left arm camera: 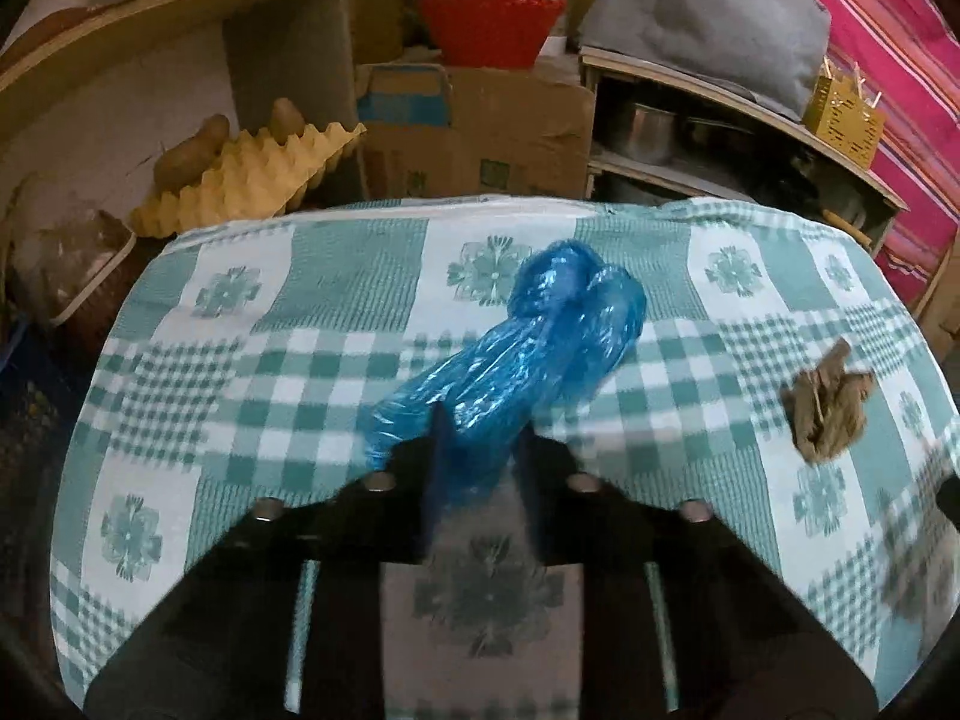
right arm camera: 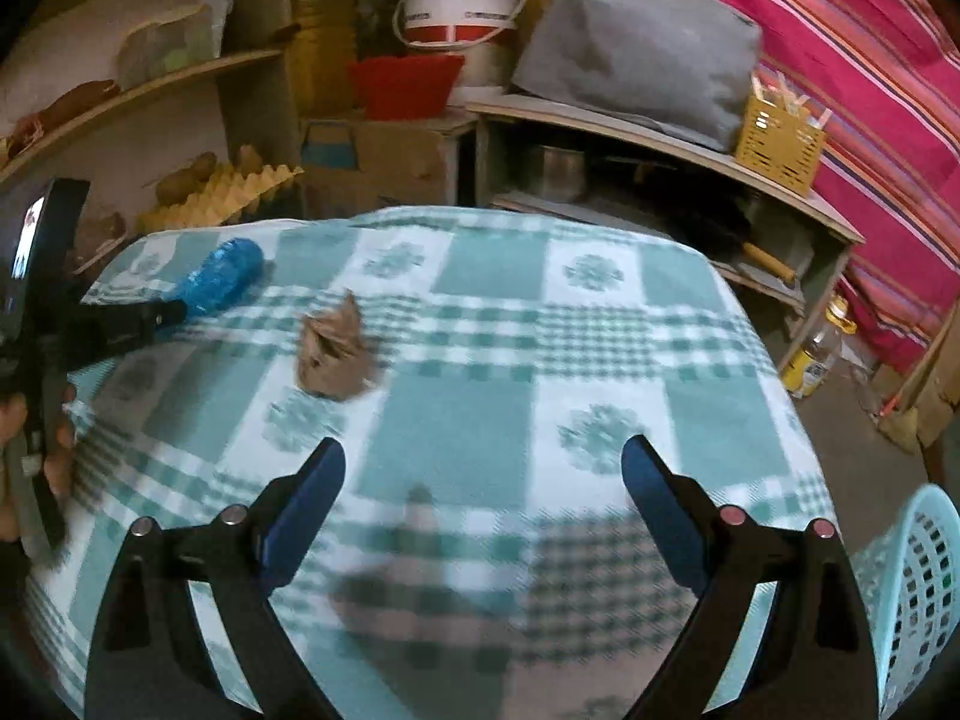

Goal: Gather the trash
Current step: 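Grasp the blue plastic bag with the left tool while the right tool grasps the brown paper scrap, then carry the blue bag and brown scrap over the blue basket and open both tools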

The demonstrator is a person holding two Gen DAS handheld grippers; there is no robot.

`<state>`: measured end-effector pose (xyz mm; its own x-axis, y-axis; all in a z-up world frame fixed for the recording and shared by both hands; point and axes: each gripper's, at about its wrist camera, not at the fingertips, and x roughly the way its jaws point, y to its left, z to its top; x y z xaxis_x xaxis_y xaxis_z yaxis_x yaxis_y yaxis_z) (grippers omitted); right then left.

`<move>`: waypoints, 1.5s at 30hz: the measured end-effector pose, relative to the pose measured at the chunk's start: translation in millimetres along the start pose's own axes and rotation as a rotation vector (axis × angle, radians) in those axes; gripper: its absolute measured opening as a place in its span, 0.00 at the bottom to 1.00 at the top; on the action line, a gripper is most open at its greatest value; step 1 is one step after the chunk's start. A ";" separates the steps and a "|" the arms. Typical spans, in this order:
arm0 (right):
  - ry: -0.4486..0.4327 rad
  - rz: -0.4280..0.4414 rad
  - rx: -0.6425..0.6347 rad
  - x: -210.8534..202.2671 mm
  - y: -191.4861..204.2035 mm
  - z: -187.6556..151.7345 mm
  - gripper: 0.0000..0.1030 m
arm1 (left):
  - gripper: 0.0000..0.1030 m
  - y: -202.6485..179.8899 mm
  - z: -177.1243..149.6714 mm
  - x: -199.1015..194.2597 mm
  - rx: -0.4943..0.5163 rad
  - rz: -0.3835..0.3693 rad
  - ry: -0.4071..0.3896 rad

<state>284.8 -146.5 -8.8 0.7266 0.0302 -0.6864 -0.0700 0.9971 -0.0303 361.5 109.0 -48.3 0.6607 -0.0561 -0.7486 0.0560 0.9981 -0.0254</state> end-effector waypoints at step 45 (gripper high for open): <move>-0.072 -0.149 0.105 -148.6 -203.3 -74.2 0.40 | 0.01 -187.2 -76.8 -152.3 0.147 -0.138 -0.141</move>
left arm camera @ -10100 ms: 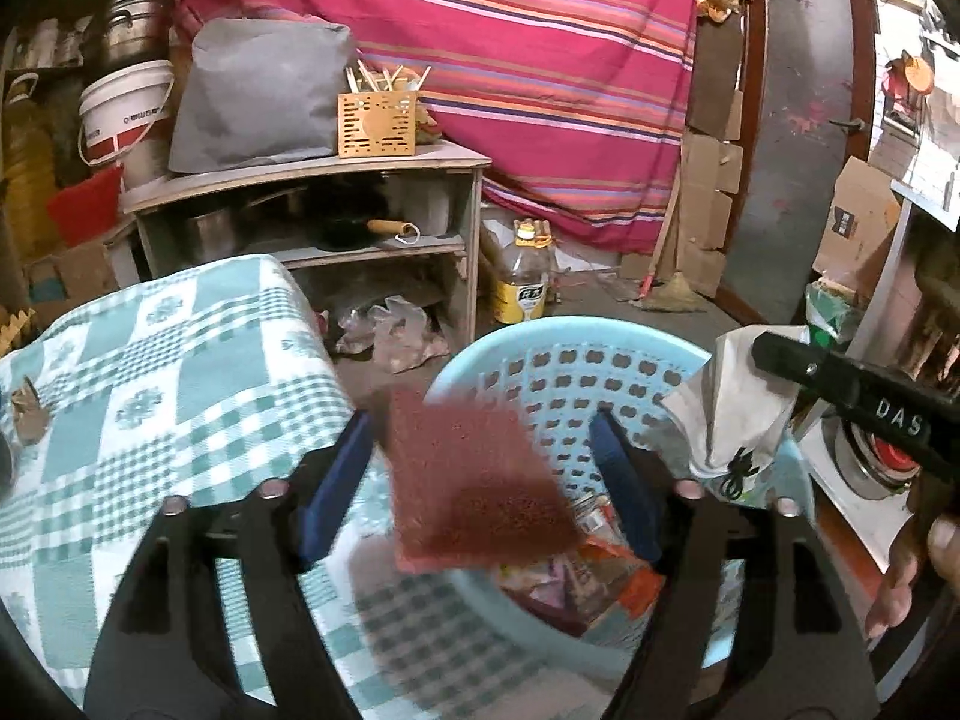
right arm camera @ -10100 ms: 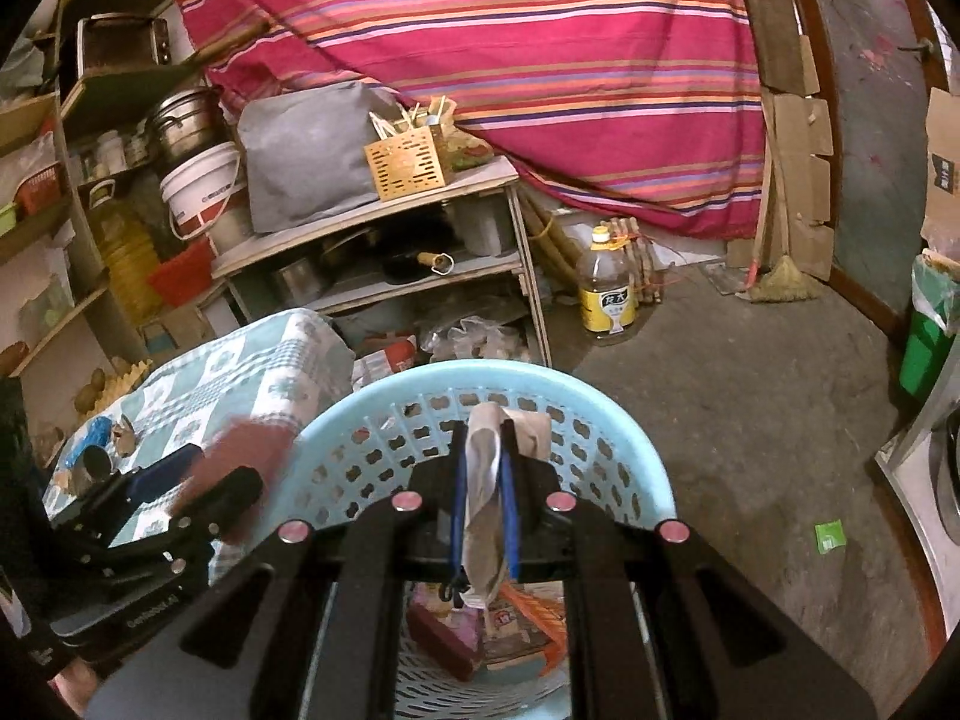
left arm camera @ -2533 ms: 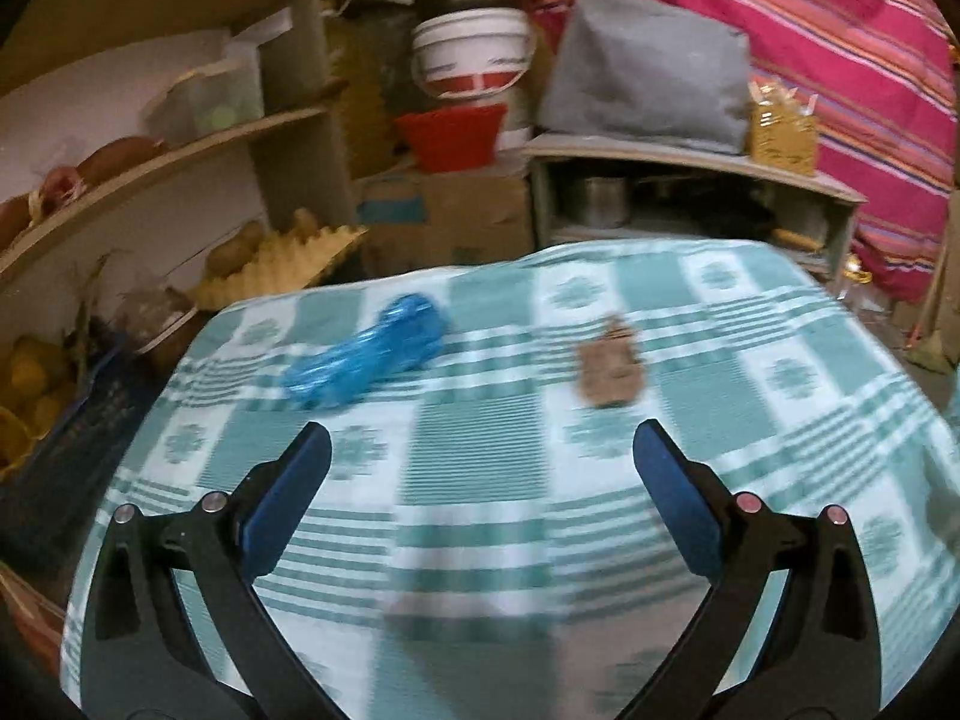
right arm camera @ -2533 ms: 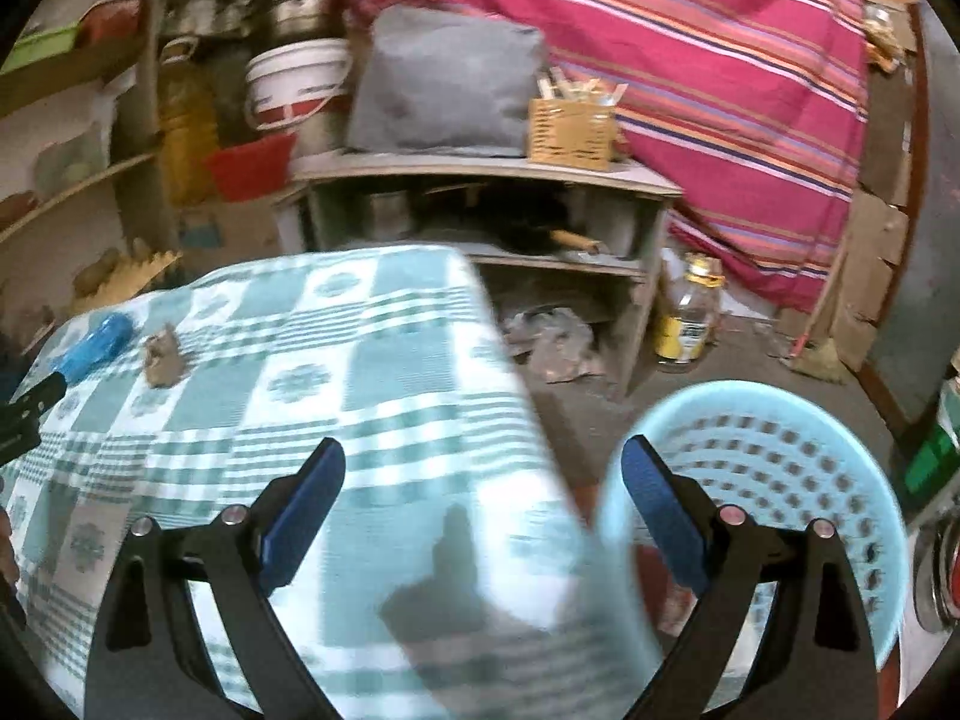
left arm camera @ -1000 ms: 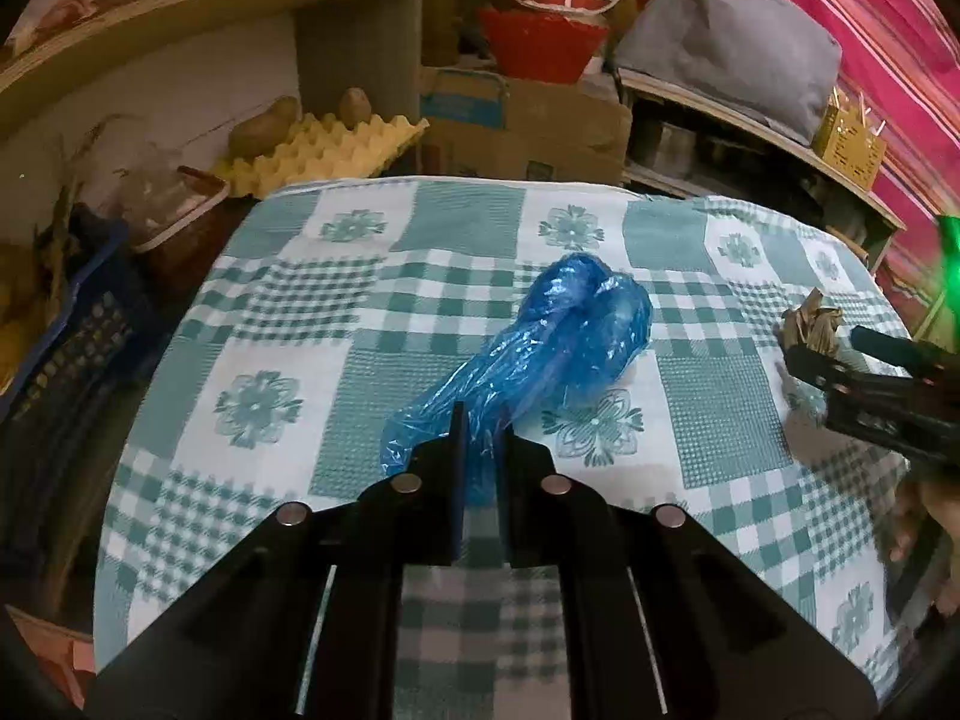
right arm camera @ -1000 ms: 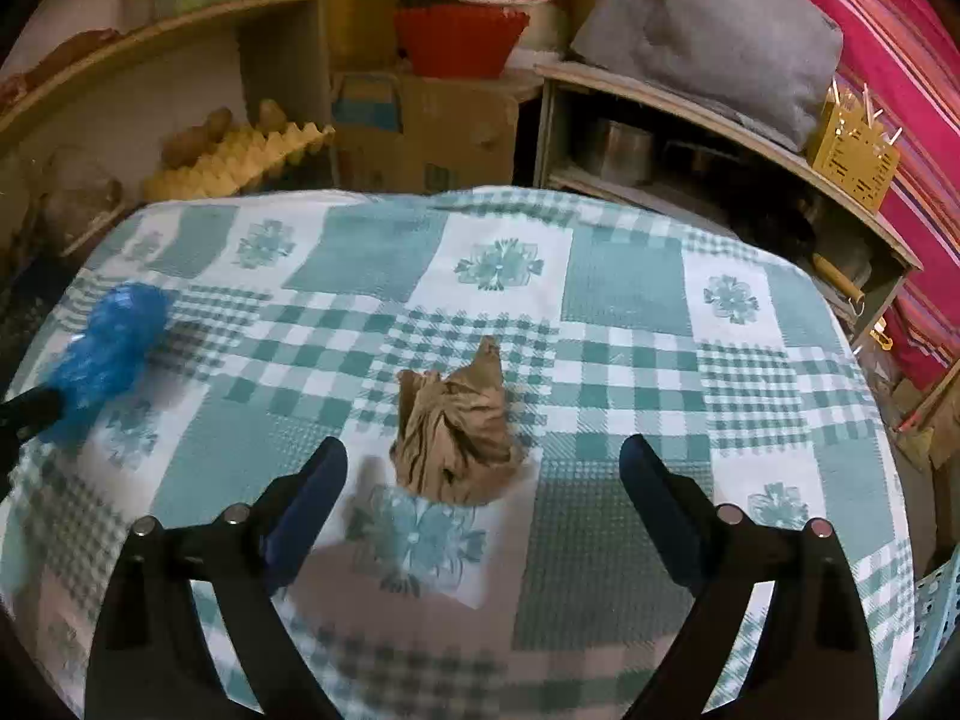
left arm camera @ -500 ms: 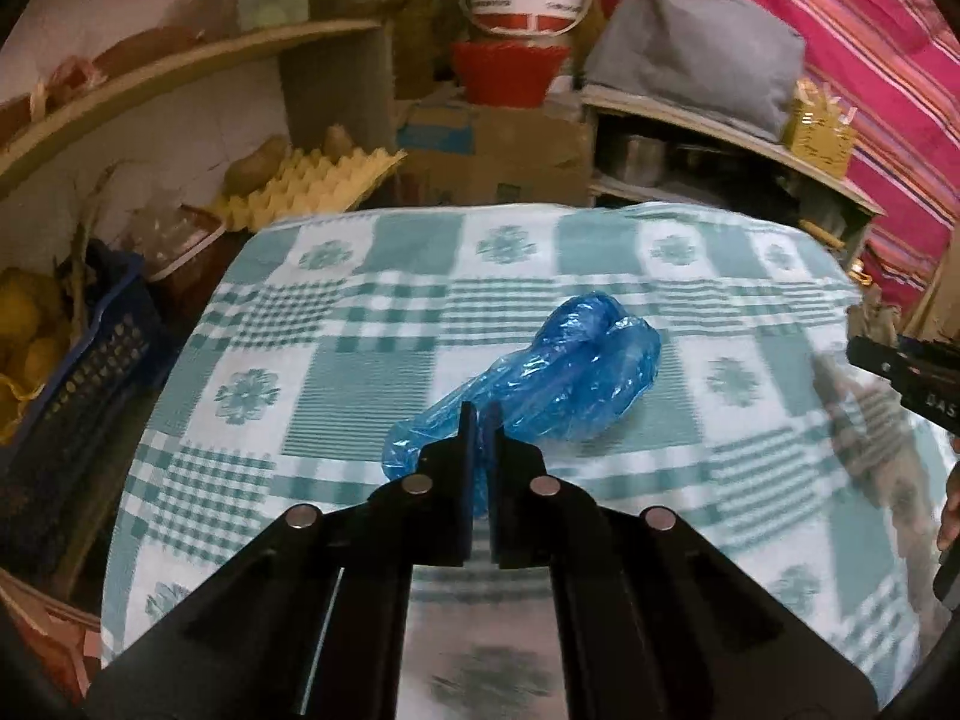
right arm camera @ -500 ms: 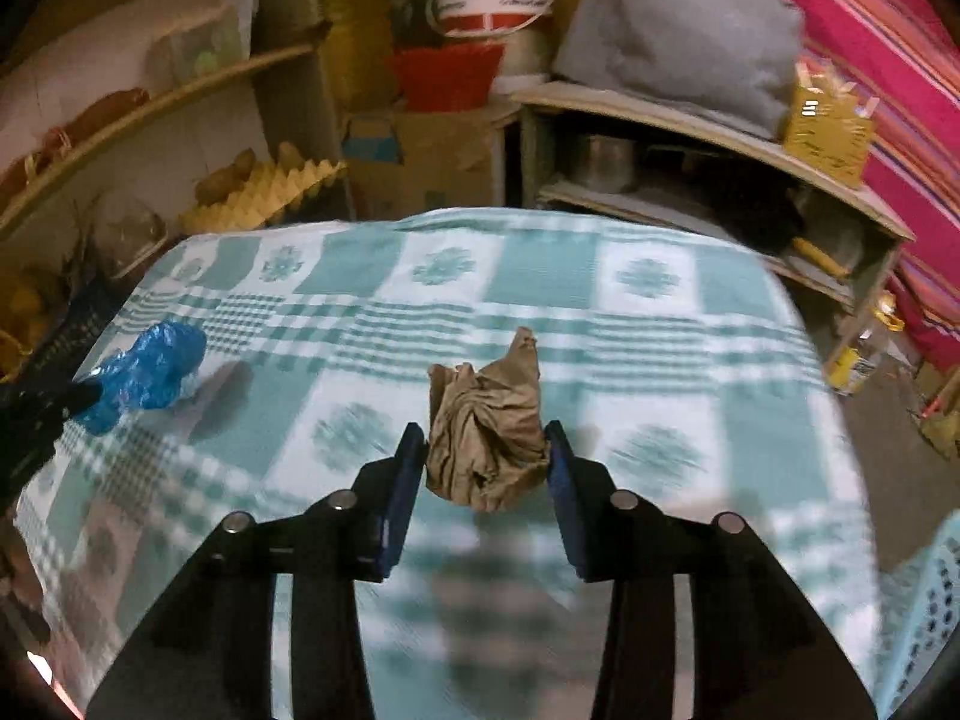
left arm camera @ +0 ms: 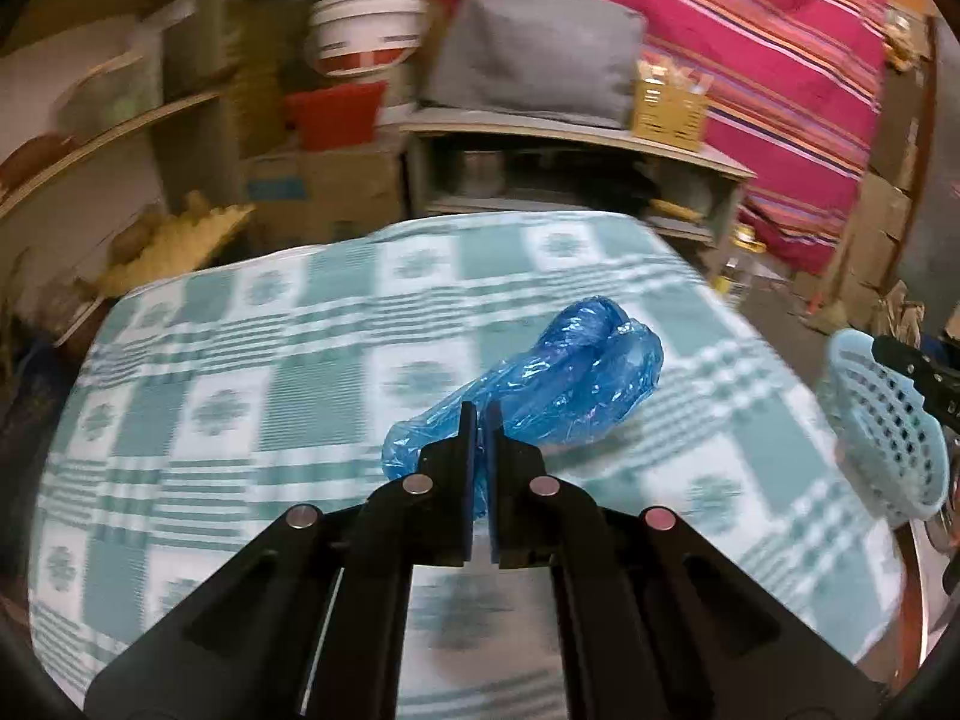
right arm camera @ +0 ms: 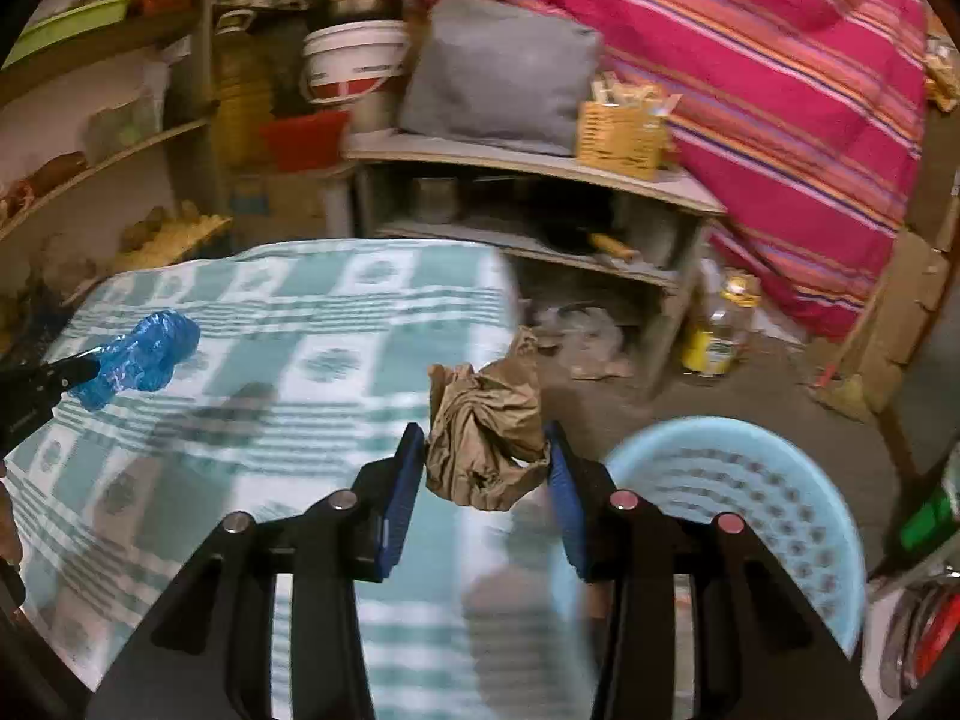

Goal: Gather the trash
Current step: 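Carry the blue bag and brown scrap over the blue basket and open both tools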

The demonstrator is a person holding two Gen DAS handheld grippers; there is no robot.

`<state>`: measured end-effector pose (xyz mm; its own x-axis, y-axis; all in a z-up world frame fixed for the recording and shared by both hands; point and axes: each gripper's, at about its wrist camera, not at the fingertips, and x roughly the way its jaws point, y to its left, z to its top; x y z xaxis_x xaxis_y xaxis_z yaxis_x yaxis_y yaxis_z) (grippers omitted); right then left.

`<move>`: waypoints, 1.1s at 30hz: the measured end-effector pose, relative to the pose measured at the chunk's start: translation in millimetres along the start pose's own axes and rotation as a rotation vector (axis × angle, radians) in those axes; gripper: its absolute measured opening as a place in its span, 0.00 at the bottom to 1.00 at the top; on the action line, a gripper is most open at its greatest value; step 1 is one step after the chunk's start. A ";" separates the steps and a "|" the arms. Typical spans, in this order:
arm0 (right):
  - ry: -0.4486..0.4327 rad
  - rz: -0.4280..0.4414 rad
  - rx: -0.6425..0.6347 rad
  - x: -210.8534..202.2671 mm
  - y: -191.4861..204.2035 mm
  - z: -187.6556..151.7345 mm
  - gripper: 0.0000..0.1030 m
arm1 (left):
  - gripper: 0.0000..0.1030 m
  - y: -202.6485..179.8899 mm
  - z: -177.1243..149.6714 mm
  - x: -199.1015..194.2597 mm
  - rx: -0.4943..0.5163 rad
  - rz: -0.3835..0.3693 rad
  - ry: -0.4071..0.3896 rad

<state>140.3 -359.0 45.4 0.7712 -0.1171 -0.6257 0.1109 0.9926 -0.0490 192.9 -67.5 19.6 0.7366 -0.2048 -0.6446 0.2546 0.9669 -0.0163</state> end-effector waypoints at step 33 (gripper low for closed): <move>0.010 -0.104 0.224 -18.2 -161.6 -69.2 0.40 | 0.50 -282.4 -3.9 3.8 0.260 -0.284 -0.058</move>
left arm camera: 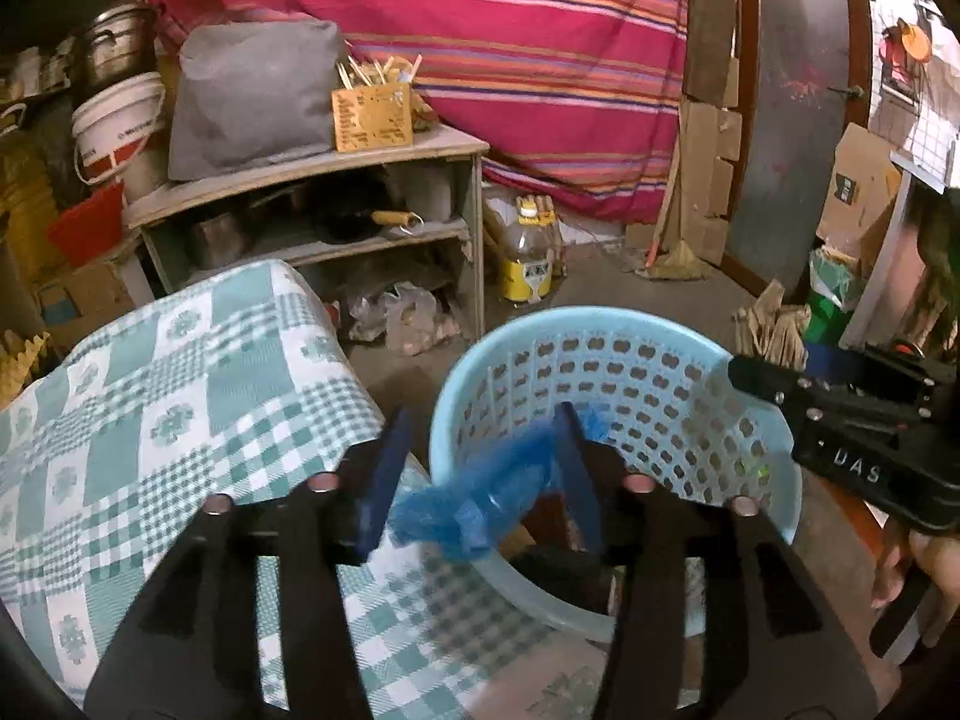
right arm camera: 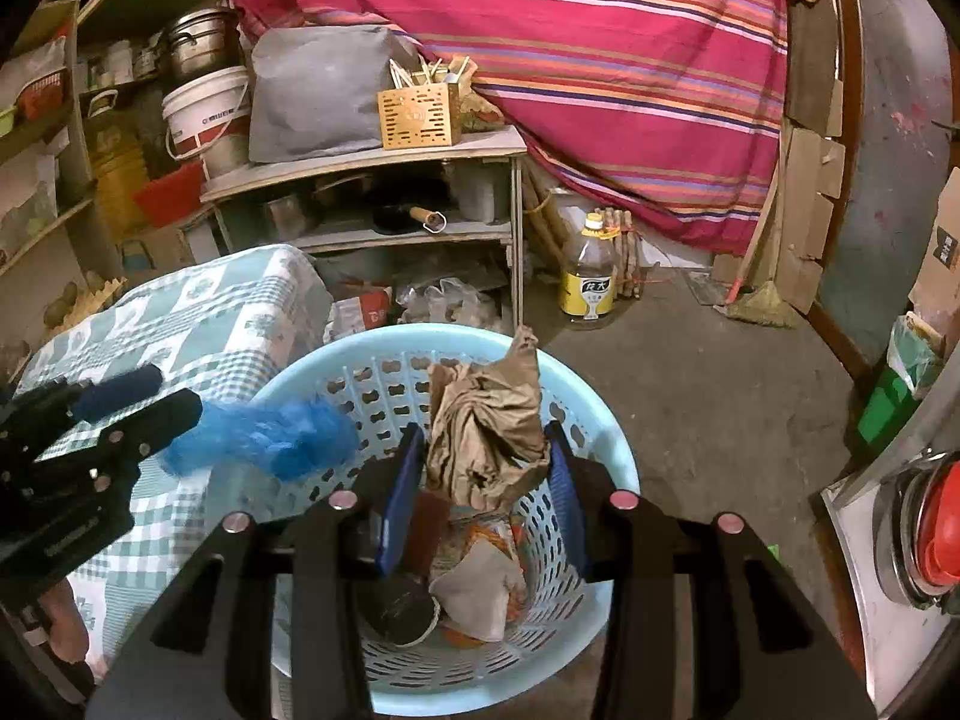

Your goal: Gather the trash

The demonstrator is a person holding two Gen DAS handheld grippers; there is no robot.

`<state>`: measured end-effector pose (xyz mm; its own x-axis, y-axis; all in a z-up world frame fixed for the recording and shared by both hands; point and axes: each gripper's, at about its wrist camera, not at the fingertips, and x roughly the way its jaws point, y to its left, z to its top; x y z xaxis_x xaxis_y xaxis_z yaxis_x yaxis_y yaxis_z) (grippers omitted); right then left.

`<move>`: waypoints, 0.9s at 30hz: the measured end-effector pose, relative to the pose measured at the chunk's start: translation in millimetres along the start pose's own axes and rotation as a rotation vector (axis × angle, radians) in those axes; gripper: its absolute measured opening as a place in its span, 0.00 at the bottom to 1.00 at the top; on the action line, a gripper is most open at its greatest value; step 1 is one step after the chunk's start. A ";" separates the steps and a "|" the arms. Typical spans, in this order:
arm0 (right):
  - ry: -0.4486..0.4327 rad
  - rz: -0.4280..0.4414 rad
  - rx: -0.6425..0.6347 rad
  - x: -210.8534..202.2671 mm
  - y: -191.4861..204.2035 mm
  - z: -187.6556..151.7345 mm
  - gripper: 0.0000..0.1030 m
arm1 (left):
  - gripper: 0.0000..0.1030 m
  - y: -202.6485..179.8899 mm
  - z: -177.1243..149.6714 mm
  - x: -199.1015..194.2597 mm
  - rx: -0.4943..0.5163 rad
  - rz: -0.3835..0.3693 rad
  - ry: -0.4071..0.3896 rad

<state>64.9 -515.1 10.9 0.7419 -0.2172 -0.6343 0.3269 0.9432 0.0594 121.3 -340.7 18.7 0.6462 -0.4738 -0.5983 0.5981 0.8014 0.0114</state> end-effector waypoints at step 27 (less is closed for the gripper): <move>-0.030 -0.060 -0.041 1.4 72.9 -5.6 0.87 | 0.93 118.6 -34.8 -96.3 -0.153 0.243 -0.140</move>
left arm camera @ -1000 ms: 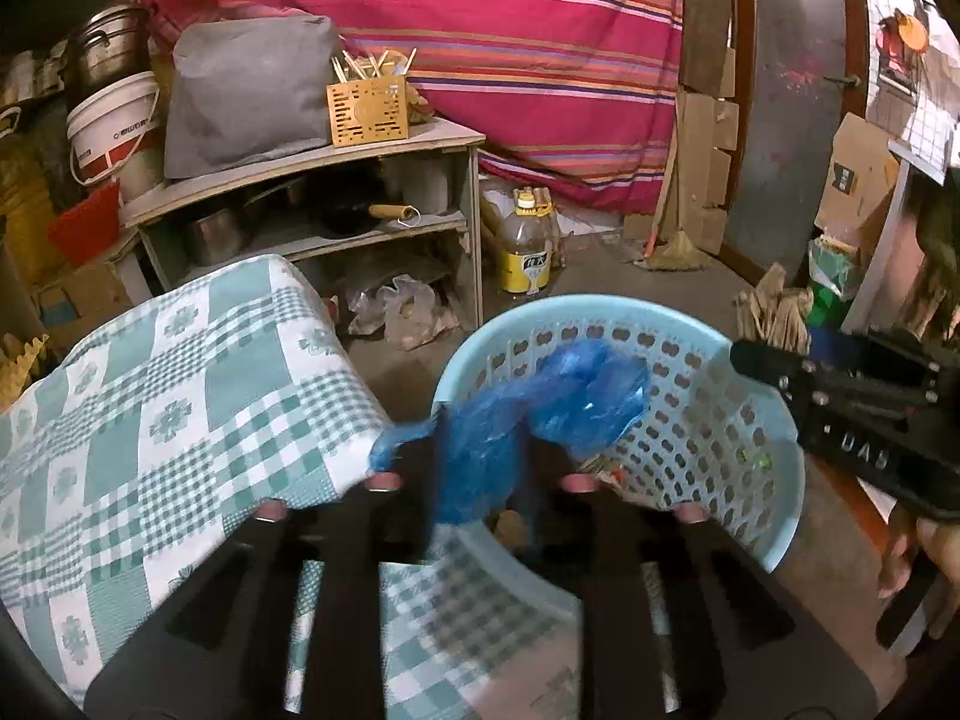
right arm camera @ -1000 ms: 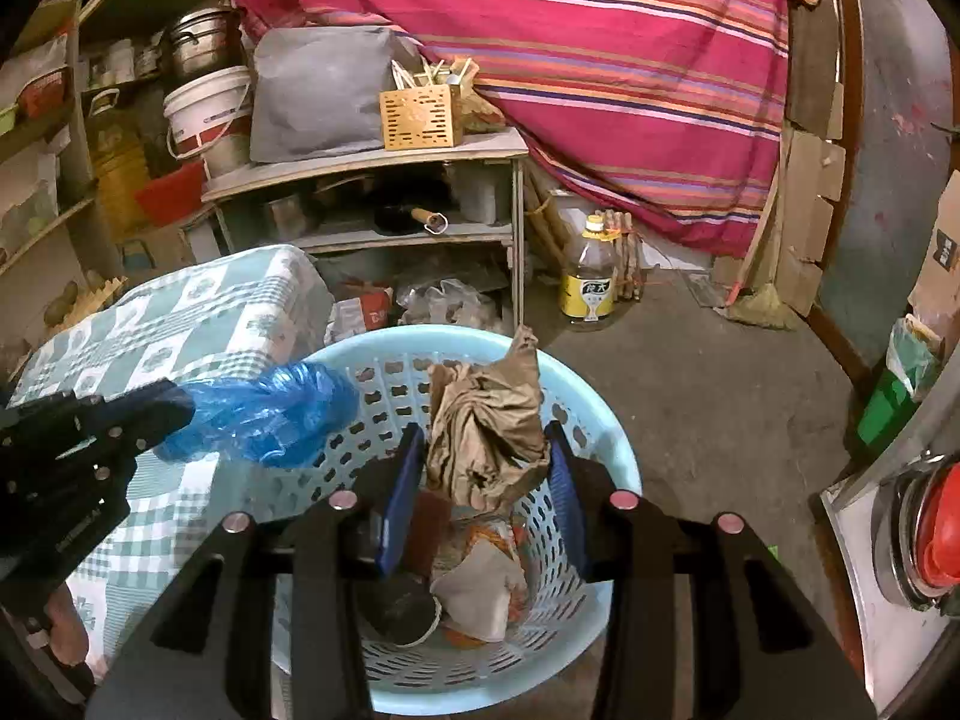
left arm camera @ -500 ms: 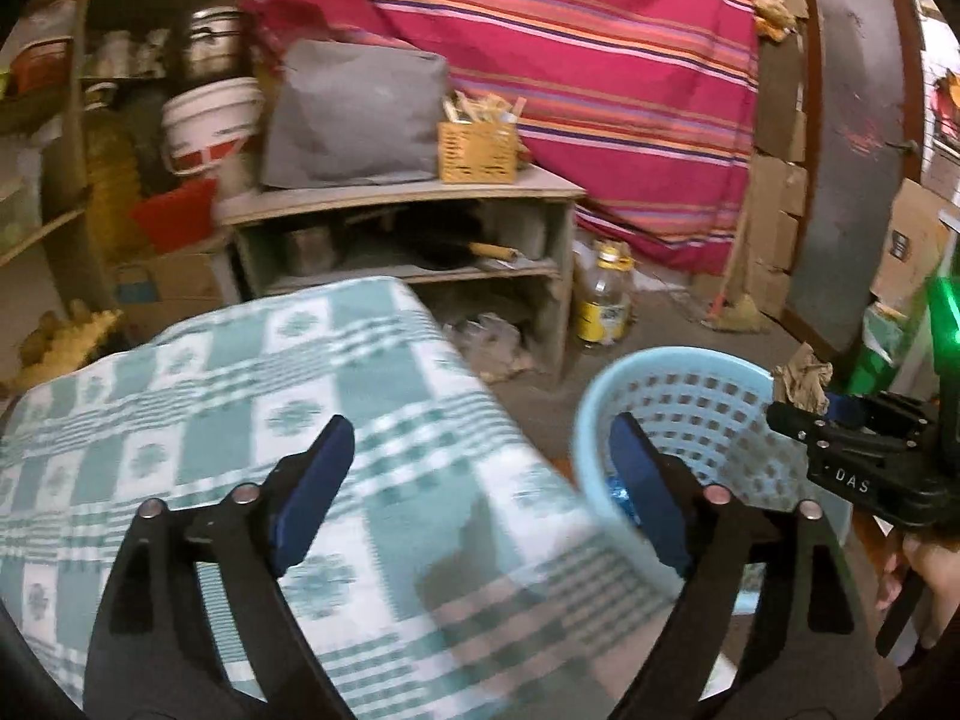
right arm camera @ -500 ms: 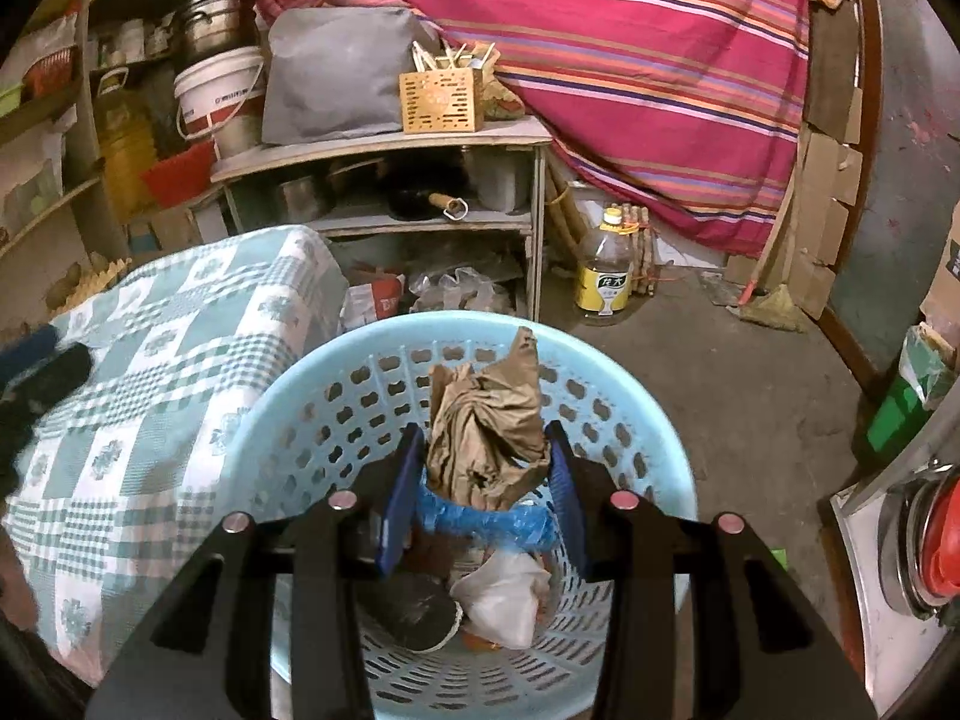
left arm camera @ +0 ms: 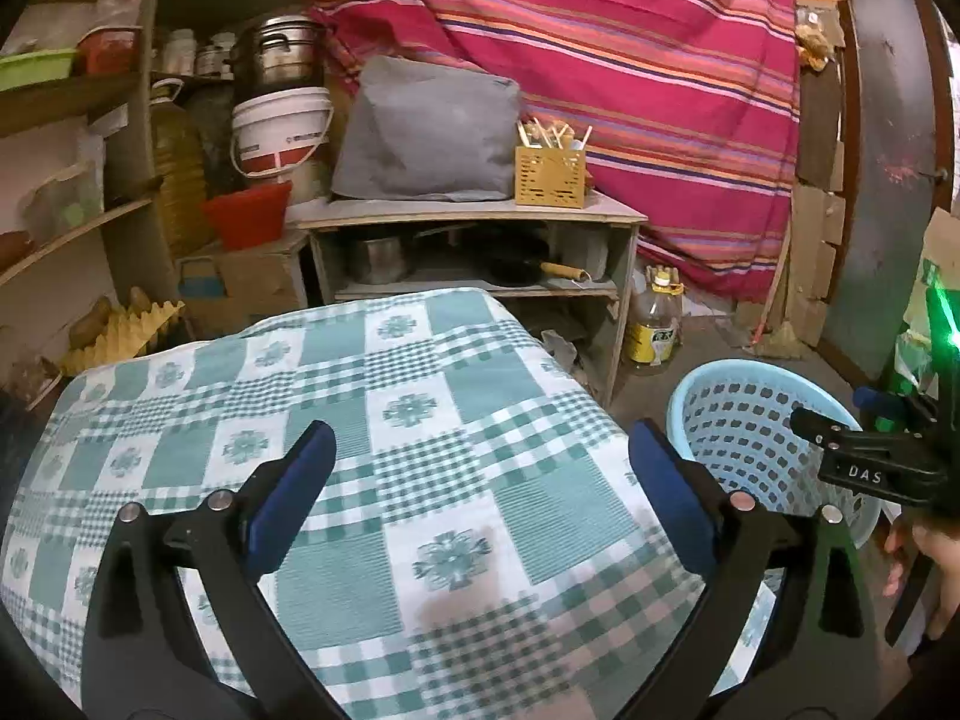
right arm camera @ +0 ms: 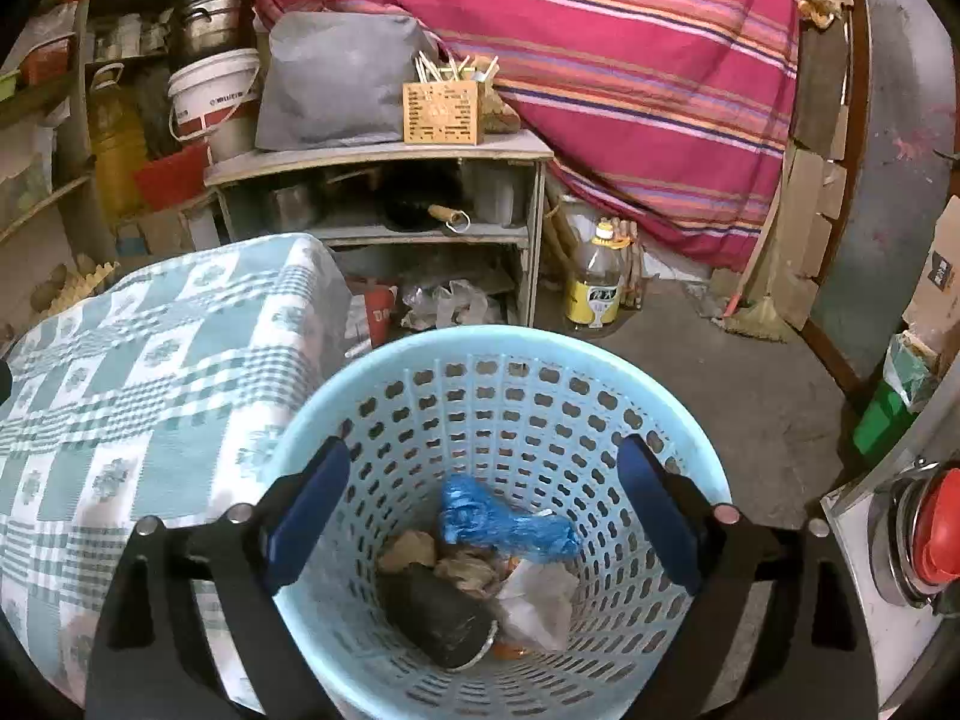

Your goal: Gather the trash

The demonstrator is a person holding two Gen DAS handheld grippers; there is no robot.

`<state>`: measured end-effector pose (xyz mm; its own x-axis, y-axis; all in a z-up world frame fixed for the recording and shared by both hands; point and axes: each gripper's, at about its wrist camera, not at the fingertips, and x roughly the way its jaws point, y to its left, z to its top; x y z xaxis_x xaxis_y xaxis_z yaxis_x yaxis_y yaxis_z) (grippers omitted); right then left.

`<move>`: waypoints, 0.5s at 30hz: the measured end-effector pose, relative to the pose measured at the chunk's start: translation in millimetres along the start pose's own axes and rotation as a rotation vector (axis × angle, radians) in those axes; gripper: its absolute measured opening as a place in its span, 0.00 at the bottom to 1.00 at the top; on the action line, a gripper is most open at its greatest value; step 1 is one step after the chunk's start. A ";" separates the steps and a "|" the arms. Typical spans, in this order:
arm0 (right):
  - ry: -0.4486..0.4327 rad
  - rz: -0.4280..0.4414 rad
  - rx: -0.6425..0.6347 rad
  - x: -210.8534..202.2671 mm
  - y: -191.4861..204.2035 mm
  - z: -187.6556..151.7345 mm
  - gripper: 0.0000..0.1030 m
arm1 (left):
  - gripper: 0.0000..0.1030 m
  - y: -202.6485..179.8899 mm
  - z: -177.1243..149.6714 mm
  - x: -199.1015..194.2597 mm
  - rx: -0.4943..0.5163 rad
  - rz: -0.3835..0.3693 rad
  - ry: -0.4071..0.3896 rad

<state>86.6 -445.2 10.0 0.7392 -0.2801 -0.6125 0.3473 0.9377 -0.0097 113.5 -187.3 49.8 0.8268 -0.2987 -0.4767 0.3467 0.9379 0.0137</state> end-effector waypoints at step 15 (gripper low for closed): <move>-0.156 0.146 -0.066 -67.3 126.1 -29.2 0.96 | 0.95 94.2 -45.2 -60.0 -0.053 0.130 -0.056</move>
<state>63.7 -302.1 26.9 0.8609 -0.1641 -0.4816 0.1953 0.9806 0.0151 76.5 -73.1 40.0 0.8872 -0.1820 -0.4239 0.2125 0.9768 0.0254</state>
